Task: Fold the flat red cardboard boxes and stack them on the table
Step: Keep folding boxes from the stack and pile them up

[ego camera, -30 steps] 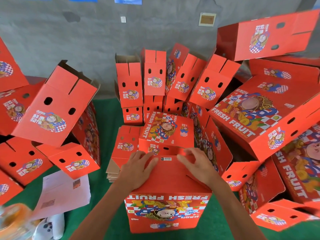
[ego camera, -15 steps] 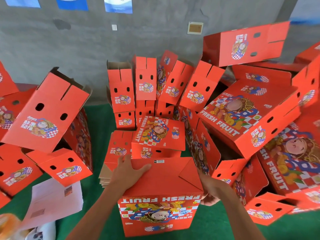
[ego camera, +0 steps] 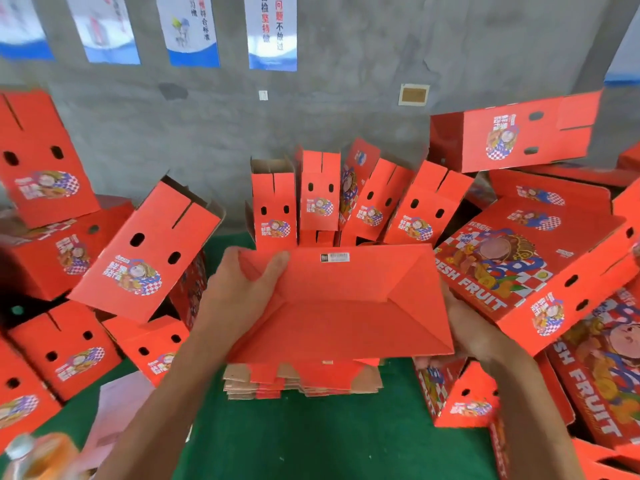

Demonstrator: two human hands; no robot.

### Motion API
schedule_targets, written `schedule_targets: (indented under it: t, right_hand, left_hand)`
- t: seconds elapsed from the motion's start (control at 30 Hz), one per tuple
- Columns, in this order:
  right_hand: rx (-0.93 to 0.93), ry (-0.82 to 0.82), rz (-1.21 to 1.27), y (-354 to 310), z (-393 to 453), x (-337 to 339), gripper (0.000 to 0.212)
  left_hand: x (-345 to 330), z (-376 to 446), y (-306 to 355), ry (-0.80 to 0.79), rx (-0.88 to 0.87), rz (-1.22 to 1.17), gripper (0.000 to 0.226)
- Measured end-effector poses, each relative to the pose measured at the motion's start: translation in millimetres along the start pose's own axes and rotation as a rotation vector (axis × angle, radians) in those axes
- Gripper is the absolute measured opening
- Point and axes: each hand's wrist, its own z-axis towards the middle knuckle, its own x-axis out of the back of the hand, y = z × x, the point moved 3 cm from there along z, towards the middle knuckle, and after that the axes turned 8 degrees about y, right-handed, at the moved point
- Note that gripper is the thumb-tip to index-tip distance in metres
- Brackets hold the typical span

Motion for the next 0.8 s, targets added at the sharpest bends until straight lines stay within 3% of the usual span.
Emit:
schedule_targets:
  t: [0.1, 0.17, 0.3, 0.43, 0.5, 0.57, 0.63, 0.73, 0.8]
  right_hand:
    - [0.141, 0.172, 0.127, -63, 14, 0, 0.066]
    - [0.240, 0.213, 0.311, -98, 24, -10, 0.056]
    - [0.448, -0.009, 0.596, -162, 37, -63, 0.036]
    - [0.536, -0.100, 0.662, -223, 55, -142, 0.045]
    - [0.567, -0.090, 0.653, -250, 63, -180, 0.051]
    - [0.616, -0.109, 0.659, -278, 58, -218, 0.040]
    - [0.672, -0.129, 0.678, -303, 49, -252, 0.038]
    - [0.773, -0.100, 0.739, -342, 28, -289, 0.051]
    - [0.852, -0.271, 0.815, -370, 10, -314, 0.058]
  left_hand:
    - [40, 25, 39, 0.199, -0.179, -0.207, 0.054]
    - [64, 36, 52, 0.305, -0.272, -0.314, 0.052]
    - [112, 54, 49, 0.421, -0.354, -0.387, 0.071]
    - [181, 76, 22, 0.512, -0.309, -0.312, 0.073]
    - [216, 86, 7, 0.510, -0.276, -0.304, 0.059]
    - [251, 94, -4, 0.538, -0.254, -0.328, 0.046]
    - [288, 98, -5, 0.622, -0.291, -0.330, 0.042]
    - [342, 106, 5, 0.727, -0.375, -0.315, 0.043]
    - [373, 110, 11, 0.780, -0.429, -0.285, 0.045]
